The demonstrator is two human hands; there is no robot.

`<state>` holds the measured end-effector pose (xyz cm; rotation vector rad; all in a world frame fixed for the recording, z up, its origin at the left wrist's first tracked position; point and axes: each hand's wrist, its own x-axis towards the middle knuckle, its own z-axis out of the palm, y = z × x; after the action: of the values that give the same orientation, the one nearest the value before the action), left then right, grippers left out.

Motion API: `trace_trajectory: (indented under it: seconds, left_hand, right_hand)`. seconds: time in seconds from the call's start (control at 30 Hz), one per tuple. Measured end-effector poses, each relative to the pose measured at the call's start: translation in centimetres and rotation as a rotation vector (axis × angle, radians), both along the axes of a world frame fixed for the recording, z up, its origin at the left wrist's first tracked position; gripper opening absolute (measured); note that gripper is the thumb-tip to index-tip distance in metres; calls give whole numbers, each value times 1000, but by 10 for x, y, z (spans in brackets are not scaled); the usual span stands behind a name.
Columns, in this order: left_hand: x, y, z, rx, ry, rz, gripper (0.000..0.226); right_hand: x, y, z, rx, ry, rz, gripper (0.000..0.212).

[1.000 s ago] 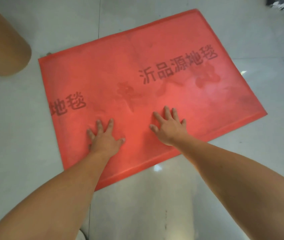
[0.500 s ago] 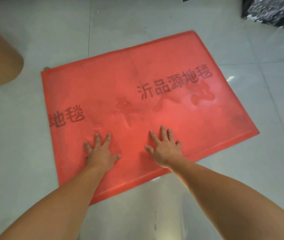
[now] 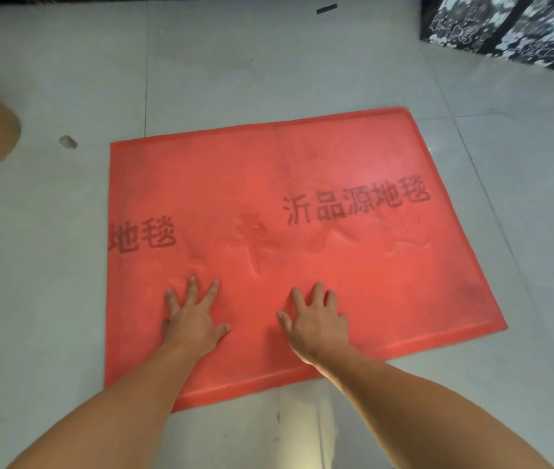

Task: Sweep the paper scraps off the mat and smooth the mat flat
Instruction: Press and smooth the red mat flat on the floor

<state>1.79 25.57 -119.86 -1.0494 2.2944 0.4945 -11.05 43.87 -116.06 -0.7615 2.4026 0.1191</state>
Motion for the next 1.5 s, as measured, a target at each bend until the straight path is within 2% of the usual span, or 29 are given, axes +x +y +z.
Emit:
trace_trajectory:
  seconds: [0.17,0.3,0.43,0.5,0.6,0.73,1.03,1.5]
  left_hand:
    - [12,2,-8,14,22,-79,103]
    - [15,5,6,23,68,-104,95]
    - [16,-6,29,-43,76,80,99]
    - [20,-17,30,-45,33,211,100]
    - [31,-31,20,1,-45,290,104]
    - [37,-41,0,11,-59,234,108]
    - [29,-29,-6,16,-55,219,110]
    - [12,-10,11,43,-65,239,105]
  right_hand:
    - [-6,-1,7,-49,74,15,43]
    - [-13,-19,6,-118,97,49,41]
    - [-15,-44,-2,-145,-10,100,53]
    - [-13,-54,-6,-132,-48,135,61]
    - [-8,-63,-12,-112,-95,180,66]
    - [-3,-67,-17,-54,-134,182,72]
    - [-5,-56,-12,-28,-138,123,70]
    - [-9,-39,-10,-24,-144,70,67]
